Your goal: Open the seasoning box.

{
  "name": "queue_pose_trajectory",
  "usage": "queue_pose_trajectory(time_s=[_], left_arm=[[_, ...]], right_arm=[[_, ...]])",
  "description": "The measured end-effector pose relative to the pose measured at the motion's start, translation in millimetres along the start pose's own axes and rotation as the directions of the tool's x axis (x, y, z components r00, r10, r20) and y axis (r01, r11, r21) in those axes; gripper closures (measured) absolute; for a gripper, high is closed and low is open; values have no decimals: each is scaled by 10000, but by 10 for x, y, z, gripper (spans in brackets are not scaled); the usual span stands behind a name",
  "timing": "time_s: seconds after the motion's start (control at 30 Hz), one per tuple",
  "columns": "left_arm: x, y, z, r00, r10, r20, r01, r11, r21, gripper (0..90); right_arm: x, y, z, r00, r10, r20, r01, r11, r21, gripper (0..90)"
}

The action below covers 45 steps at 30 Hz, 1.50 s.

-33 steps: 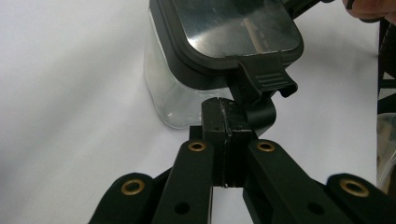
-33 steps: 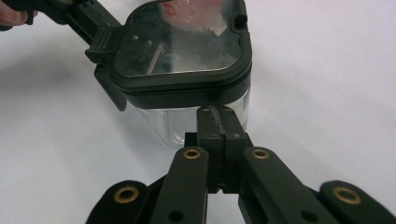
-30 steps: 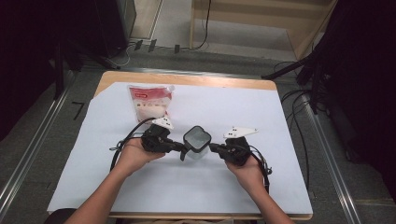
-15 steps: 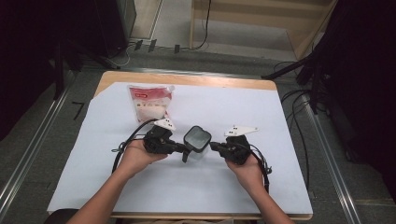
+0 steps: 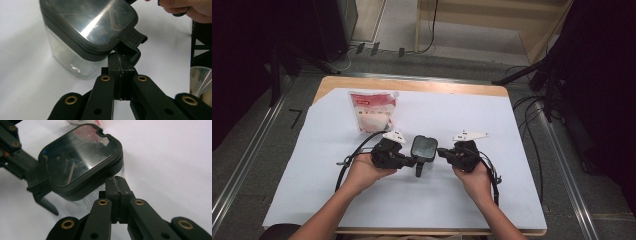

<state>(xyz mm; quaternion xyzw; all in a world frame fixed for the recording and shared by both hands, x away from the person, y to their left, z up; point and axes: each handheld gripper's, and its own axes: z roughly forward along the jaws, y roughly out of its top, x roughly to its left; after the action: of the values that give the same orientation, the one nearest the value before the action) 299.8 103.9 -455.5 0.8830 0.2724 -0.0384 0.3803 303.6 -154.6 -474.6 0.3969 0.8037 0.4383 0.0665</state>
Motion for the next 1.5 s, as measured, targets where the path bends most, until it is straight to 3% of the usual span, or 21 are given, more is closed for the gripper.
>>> queue_pose_trajectory(time_s=[0.57, 0.87, 1.07, 1.1, 1.4, 1.5], left_arm=[[-204, 57, 183, 9999, 130, 70, -126, 9989, -453, 900], [-262, 102, 310, 9993, 198, 316, -182, 9987, -479, 887], [-247, 81, 228, 9984, 218, 524, -208, 9996, -181, 805], [-226, 70, 210, 9967, 113, 804, -100, 9998, -169, 805], [-151, 41, -55, 9973, 252, 689, -246, 9997, -97, 671], [-106, 42, -125, 9960, 225, 869, -209, 9996, -197, 615]], right_arm=[[-70, 52, 38, 9995, 209, 255, -209, 9998, -12, 900], [-117, 56, 2, 9994, -19, 334, 19, 10000, -15, 900], [-167, 48, -98, 9994, -7, 356, 13, 9999, -149, 900], [-167, 45, -120, 9992, 136, 372, -131, 9998, -134, 900], [-105, -14, -335, 9999, 1, 152, 3, 9997, -243, 900], [-63, -44, -395, 10000, -10, 37, 11, 9998, -175, 900]])
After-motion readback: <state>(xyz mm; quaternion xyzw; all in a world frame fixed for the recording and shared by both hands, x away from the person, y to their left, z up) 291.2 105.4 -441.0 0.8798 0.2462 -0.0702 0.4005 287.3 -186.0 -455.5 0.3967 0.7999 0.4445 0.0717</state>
